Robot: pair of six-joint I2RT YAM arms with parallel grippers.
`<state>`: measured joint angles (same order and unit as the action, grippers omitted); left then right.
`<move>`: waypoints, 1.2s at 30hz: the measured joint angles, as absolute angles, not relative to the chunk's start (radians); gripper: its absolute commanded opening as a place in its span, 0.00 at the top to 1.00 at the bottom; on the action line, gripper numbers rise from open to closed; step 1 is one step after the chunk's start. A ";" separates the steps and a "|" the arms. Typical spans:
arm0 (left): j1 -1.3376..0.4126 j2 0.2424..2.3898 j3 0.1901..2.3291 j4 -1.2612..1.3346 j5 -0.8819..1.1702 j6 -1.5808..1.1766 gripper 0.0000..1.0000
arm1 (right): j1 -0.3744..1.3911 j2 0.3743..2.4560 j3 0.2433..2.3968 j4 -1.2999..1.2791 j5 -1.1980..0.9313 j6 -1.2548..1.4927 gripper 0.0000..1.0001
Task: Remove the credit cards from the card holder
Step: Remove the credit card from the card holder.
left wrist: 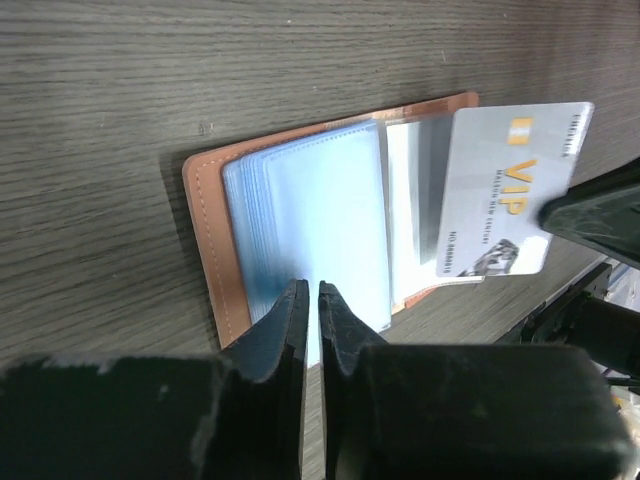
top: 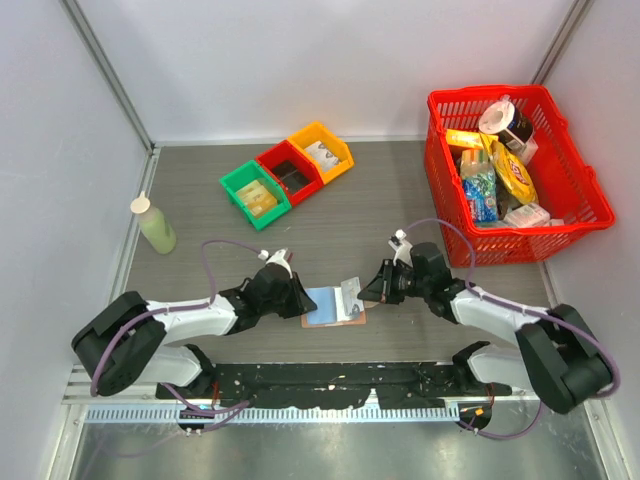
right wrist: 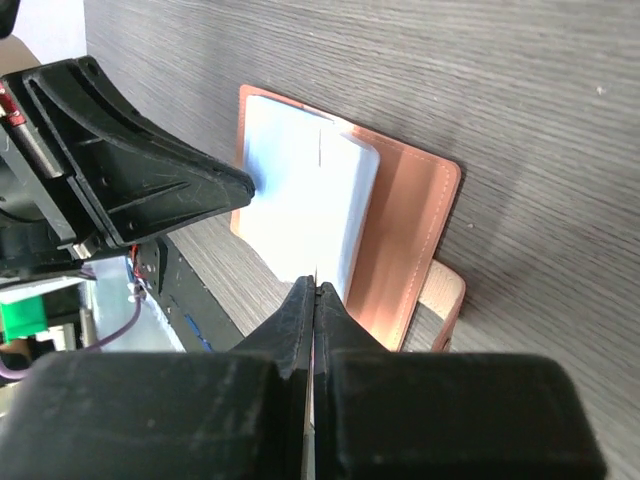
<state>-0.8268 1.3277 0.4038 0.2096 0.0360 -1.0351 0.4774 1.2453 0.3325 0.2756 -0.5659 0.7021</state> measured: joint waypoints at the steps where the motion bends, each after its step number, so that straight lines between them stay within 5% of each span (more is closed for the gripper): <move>1: -0.826 1.316 0.405 0.196 0.036 -1.020 0.71 | 0.477 1.213 0.350 0.221 -0.558 0.677 0.99; 8: -0.804 1.217 0.521 0.084 0.068 -0.820 0.23 | 0.476 1.074 0.479 -0.096 -0.541 0.524 0.99; 11: -0.794 1.202 0.648 0.014 0.114 -0.661 0.15 | 0.476 1.040 0.538 -0.208 -0.547 0.450 0.99; 26: -0.790 1.261 1.115 -0.409 0.600 0.094 0.18 | 0.476 0.929 0.821 -0.530 -0.732 0.110 0.99; 36: -0.790 1.460 1.271 -0.541 0.839 0.258 0.42 | 0.476 0.927 0.883 -0.599 -0.819 0.004 0.99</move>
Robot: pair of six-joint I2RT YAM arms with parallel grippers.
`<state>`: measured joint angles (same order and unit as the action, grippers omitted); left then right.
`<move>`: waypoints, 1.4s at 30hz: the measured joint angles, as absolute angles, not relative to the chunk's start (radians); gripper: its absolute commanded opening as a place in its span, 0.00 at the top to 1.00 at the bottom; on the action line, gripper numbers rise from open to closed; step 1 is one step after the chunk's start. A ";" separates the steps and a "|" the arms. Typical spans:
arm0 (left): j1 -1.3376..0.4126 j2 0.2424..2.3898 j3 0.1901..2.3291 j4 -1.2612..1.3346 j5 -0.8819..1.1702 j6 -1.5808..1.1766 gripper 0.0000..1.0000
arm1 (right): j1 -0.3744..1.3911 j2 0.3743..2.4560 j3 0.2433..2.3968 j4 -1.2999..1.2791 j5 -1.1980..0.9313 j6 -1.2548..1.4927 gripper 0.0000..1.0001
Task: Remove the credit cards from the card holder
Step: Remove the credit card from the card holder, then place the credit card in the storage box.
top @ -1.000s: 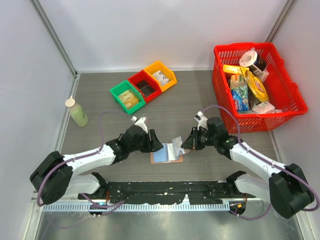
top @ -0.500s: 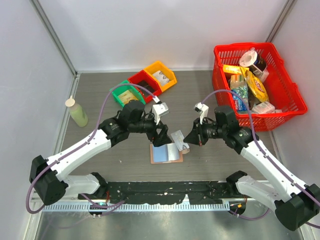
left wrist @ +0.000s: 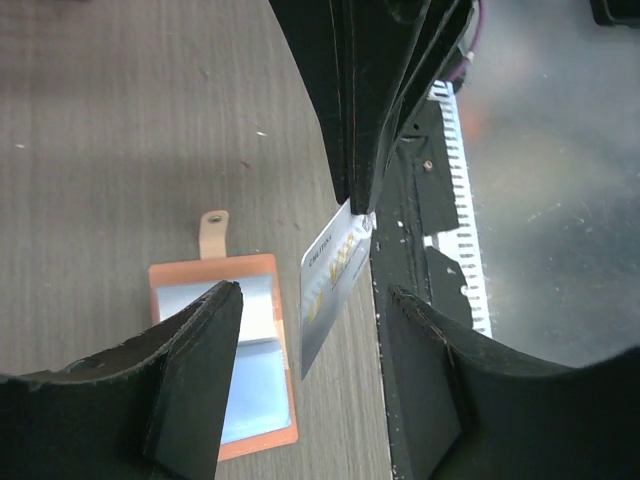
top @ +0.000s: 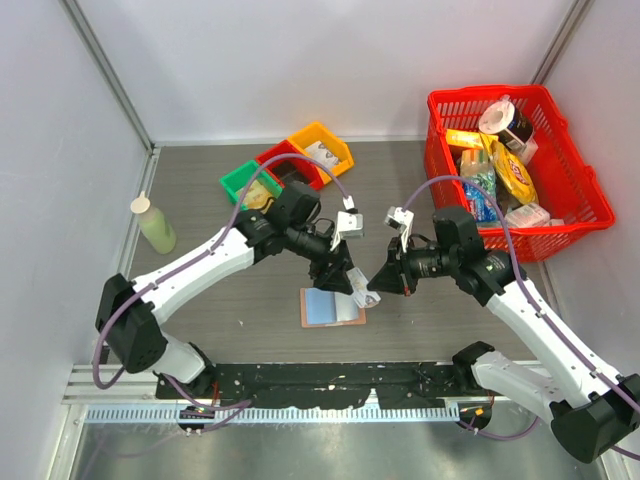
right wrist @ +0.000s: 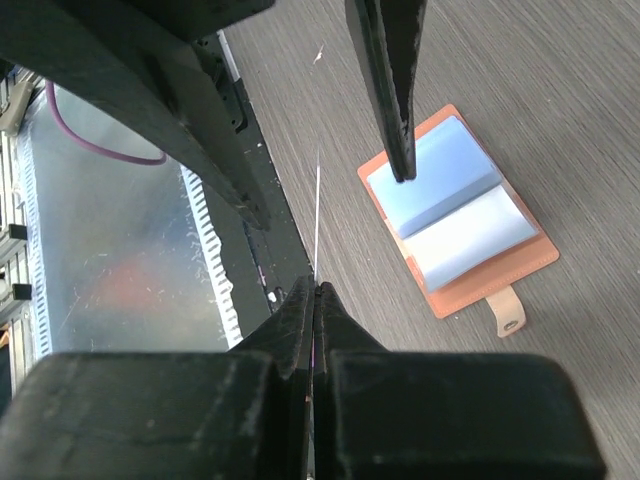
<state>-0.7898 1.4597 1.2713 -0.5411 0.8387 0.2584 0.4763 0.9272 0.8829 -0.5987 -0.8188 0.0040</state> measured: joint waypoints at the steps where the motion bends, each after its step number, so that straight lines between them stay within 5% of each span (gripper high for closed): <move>1: -0.790 1.476 1.277 -0.557 0.854 0.268 0.48 | 0.476 0.927 0.883 -0.603 -0.822 0.000 0.99; 8: -0.789 1.509 1.289 -0.635 0.925 0.304 1.00 | 0.476 0.927 0.883 -0.615 -0.834 -0.019 0.99; 10: -0.783 1.509 1.290 -0.641 0.937 0.311 1.00 | 0.477 0.927 0.883 -0.615 -0.837 -0.022 0.99; 14: -0.756 1.509 1.289 -0.631 0.960 0.294 1.00 | 0.481 0.926 0.883 -0.584 -0.815 -0.008 0.78; 15: -0.743 1.508 1.283 -0.611 0.962 0.266 1.00 | 0.482 0.923 0.883 -0.570 -0.790 0.002 0.64; 19: -0.684 1.500 1.243 -0.503 0.913 0.151 1.00 | 0.482 0.892 0.868 -0.518 -0.656 0.078 0.34; 23: -0.601 1.499 1.216 -0.348 0.790 -0.025 1.00 | 0.482 0.812 0.822 -0.442 -0.471 0.171 0.22; 33: -0.460 1.731 1.373 -0.016 0.322 -0.441 0.97 | 0.482 0.669 0.705 -0.307 -0.184 0.324 0.22; 42: -0.419 2.073 1.639 0.145 0.118 -0.533 0.94 | 0.482 0.653 0.605 -0.237 -0.115 0.370 0.22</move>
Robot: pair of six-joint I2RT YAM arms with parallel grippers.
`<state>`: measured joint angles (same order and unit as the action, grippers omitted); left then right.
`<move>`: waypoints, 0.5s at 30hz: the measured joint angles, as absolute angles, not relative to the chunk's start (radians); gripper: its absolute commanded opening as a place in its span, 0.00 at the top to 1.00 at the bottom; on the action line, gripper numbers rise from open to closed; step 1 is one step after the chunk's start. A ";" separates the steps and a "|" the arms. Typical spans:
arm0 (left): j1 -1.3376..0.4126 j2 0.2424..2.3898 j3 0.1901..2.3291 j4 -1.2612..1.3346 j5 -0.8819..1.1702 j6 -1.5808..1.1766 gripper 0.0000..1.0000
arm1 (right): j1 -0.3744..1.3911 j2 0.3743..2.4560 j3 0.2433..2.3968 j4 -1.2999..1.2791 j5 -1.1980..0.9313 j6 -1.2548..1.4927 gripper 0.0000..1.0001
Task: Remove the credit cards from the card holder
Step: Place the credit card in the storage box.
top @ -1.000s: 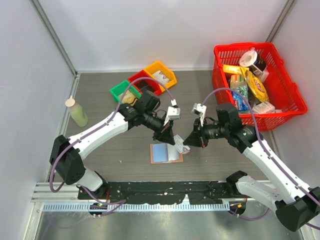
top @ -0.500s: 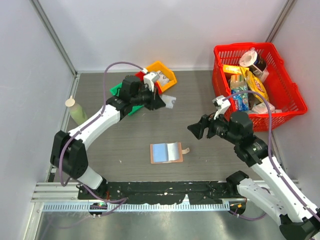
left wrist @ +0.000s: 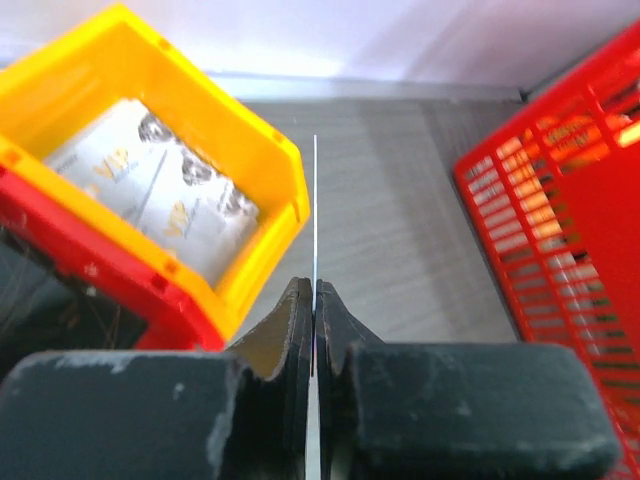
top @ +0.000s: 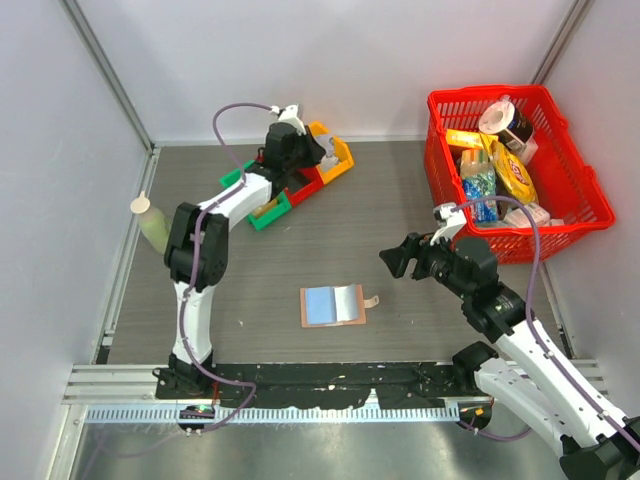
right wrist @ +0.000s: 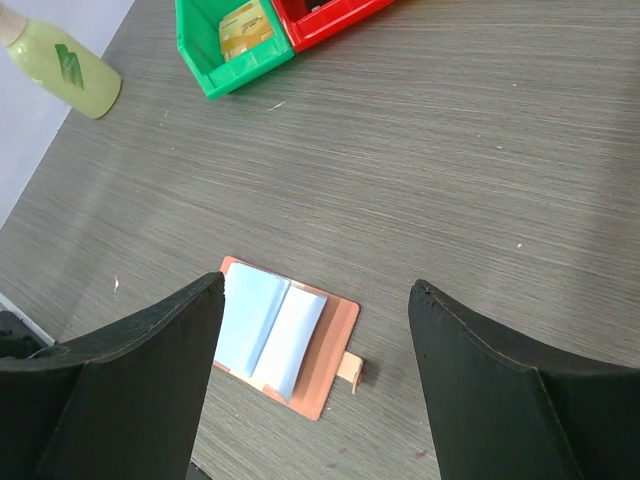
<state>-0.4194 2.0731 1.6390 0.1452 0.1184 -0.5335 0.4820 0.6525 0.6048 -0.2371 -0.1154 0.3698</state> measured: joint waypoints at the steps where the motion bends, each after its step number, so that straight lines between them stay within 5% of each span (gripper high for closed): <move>1: -0.416 2.103 1.662 0.162 0.112 -0.537 0.94 | 0.482 0.653 0.598 -0.229 -0.113 0.370 0.21; 11: -0.392 2.445 1.982 0.227 0.044 -0.567 0.90 | 0.482 0.681 0.582 -0.186 -0.113 0.370 0.21; 15: -0.392 2.495 2.013 0.221 0.001 -0.593 0.74 | 0.482 0.681 0.572 -0.187 -0.112 0.369 0.21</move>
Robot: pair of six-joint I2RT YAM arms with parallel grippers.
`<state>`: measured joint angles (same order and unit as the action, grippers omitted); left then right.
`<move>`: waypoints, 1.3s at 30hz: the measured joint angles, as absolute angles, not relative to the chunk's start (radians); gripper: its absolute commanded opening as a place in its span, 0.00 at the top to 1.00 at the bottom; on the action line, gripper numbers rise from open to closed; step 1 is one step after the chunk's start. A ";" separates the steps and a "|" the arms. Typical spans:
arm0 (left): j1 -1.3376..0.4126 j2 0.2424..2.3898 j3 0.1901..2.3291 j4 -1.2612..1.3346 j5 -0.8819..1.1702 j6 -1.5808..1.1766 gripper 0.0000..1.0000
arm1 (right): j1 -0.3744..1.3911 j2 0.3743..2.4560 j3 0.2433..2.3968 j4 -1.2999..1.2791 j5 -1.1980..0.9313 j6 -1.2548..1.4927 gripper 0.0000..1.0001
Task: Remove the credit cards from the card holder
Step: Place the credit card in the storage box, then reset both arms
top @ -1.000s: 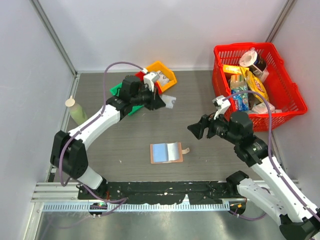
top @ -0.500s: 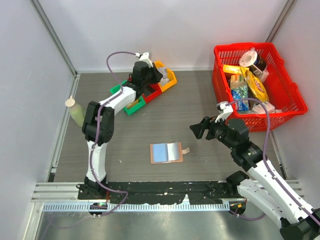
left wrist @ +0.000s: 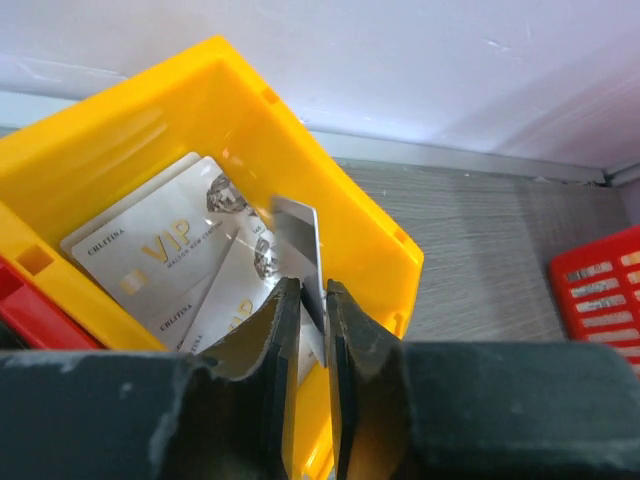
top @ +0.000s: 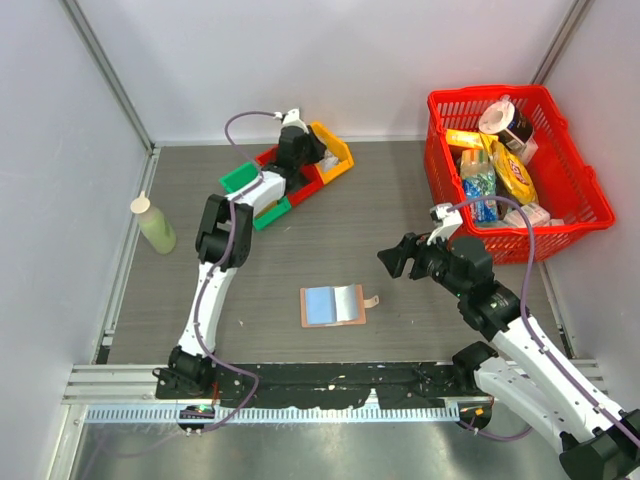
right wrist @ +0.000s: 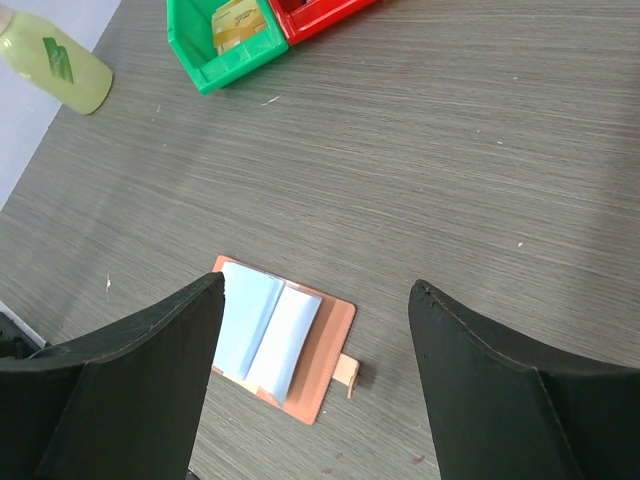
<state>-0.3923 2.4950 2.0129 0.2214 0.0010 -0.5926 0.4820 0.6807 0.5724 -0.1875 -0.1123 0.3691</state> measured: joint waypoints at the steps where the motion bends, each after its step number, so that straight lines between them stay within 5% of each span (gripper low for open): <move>1: -0.392 2.506 2.027 0.228 -0.002 -0.598 0.69 | 0.482 0.681 0.572 -0.187 -0.112 0.369 0.21; 4: -0.392 2.518 2.060 0.213 -0.016 -0.601 0.51 | 0.482 0.681 0.572 -0.187 -0.112 0.369 0.22; 11: -0.393 2.497 2.045 0.221 -0.043 -0.594 0.30 | 0.482 0.659 0.572 -0.209 -0.083 0.361 0.21; 19: -0.392 2.262 1.810 0.183 -0.105 -0.564 0.01 | 0.482 0.585 0.606 -0.327 0.035 0.339 0.21; 39: -0.392 0.842 0.870 -0.110 -0.411 -0.482 0.00 | 0.482 0.337 0.653 -0.465 0.456 0.311 0.20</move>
